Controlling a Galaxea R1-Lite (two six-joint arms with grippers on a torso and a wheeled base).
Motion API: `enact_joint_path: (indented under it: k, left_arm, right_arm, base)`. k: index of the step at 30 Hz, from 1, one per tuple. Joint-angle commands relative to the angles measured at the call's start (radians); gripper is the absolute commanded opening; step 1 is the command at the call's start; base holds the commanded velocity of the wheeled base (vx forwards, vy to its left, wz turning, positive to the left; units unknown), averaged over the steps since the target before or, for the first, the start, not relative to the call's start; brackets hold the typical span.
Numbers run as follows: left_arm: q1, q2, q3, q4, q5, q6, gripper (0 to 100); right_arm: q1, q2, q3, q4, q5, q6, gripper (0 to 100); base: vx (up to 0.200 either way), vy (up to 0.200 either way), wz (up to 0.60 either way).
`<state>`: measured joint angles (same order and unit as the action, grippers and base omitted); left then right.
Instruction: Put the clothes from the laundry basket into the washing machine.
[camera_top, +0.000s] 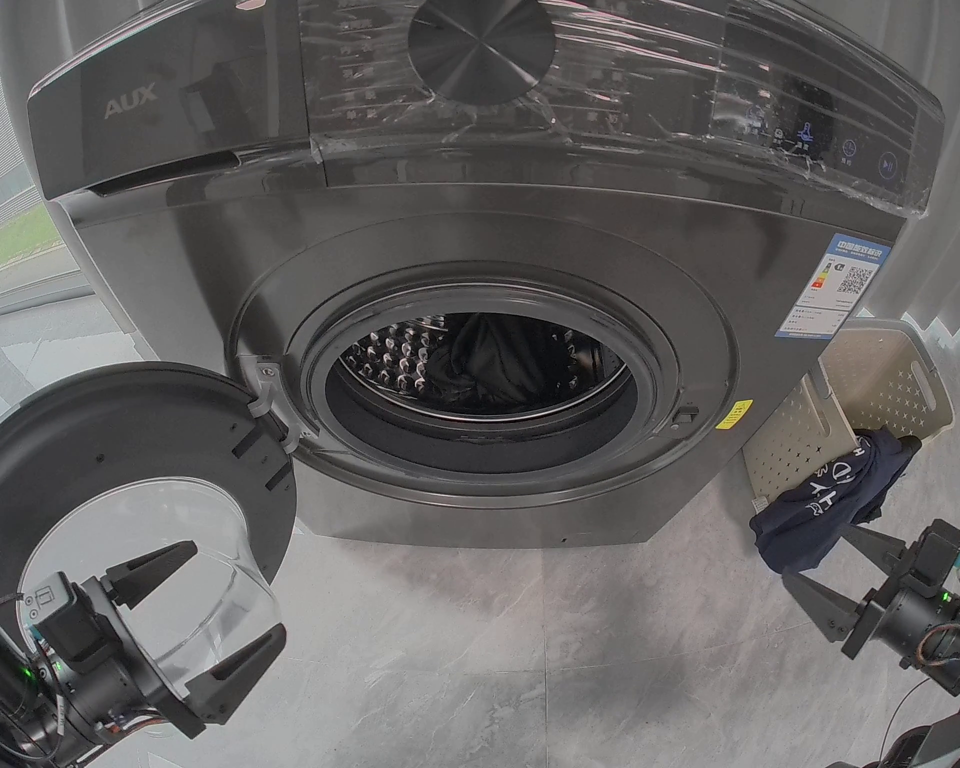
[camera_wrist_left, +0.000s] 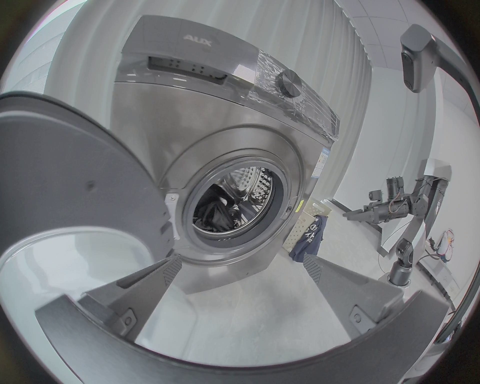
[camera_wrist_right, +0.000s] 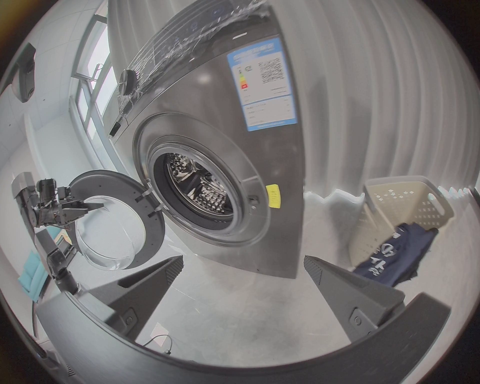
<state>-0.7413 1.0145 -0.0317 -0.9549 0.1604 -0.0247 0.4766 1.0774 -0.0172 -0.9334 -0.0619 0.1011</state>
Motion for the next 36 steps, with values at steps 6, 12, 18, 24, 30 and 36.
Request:
enact_joint_path:
  k: [6,12,18,24,30,36]
  left_arm:
    - [0.247,-0.465,0.032,0.352,-0.024,0.009,100]
    - [0.375,-0.679,0.032,0.591,-0.085,-0.011,100]
    - [0.490,-0.909,0.032,0.846,-0.133,-0.050,100]
    - [0.530,-0.925,0.032,0.883,-0.093,-0.135,100]
    - [0.686,-0.933,0.032,0.884,-0.079,-0.075,100]
    - [0.746,-0.988,0.032,0.886,-0.044,0.012,100]
  right_arm:
    - [-0.251,-0.498,0.017,0.395,0.005,-0.014,100]
    - [-0.329,-0.763,0.011,0.666,0.016,-0.024,100]
    - [-0.383,-0.978,0.014,0.889,0.013,-0.027,100]
    - [-0.501,-1.045,0.014,0.938,0.014,-0.084,100]
    - [-0.497,-1.059,0.017,0.929,0.016,-0.081,100]
    - [-0.493,-1.065,0.016,0.938,0.017,-0.090,100]
  base:
    - [-0.067,0.000,0.00]
    - [-0.133,0.000,0.00]
    - [-0.033,0.000,0.00]
    - [0.000,0.000,0.00]
    - [0.000,-0.167,0.00]
    - [0.000,-0.200,0.00]
